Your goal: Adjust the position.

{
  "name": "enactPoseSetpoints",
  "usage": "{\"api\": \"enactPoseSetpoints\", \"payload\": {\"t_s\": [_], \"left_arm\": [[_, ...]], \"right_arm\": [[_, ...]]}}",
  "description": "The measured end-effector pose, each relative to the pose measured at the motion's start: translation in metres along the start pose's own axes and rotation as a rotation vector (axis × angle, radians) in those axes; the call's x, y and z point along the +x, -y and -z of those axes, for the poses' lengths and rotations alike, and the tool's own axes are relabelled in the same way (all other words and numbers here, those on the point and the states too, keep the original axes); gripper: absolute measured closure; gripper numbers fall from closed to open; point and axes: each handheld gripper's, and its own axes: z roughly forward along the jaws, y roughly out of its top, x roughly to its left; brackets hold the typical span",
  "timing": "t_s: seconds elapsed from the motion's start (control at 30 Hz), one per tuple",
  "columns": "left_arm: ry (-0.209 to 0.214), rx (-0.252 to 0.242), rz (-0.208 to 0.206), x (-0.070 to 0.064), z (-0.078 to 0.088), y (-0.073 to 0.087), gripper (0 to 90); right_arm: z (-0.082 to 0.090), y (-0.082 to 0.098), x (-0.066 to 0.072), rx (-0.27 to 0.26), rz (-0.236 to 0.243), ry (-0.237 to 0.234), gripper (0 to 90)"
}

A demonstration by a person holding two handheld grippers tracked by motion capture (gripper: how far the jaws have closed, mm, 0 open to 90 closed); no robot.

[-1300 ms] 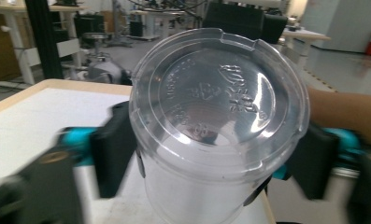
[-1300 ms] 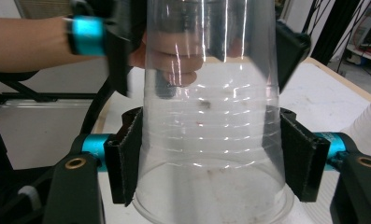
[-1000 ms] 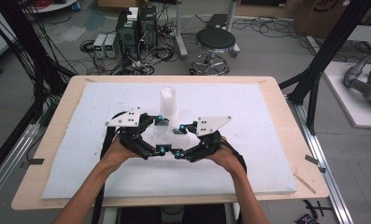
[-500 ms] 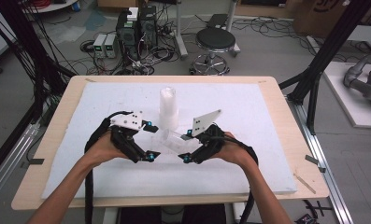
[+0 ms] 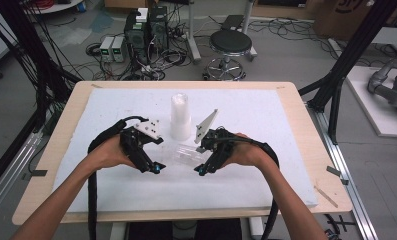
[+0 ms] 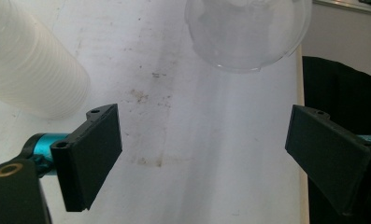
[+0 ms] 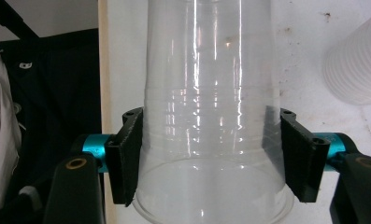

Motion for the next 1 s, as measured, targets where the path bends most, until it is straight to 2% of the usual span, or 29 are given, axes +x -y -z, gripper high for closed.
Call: {"api": "enactPoseSetpoints", "payload": {"t_s": [0.13,0.37,0.47,0.73,0.9,1.0], "left_arm": [[0.021,0.006,-0.017,-0.001,-0.005,-0.008,11.2],[0.084,-0.006,-0.065,-0.003,-0.016,-0.023,12.5],[0.089,0.001,-0.076,-0.003,-0.020,-0.026,14.6],[0.106,0.001,-0.062,-0.002,-0.026,-0.029,20.5],[0.119,0.009,-0.068,0.000,-0.028,-0.030,28.6],[0.119,0.012,-0.067,0.000,-0.029,-0.030,40.1]], "right_arm": [[-0.001,-0.002,0.000,0.027,0.002,-0.007,32.8],[-0.004,-0.006,-0.002,0.035,0.021,0.001,32.7],[-0.006,-0.007,-0.002,0.037,0.026,0.002,32.8],[-0.008,-0.008,-0.002,0.039,0.045,-0.002,32.7],[-0.009,-0.010,-0.003,0.045,0.062,-0.003,32.7],[-0.010,-0.012,-0.003,0.041,0.068,0.000,32.8]]}}
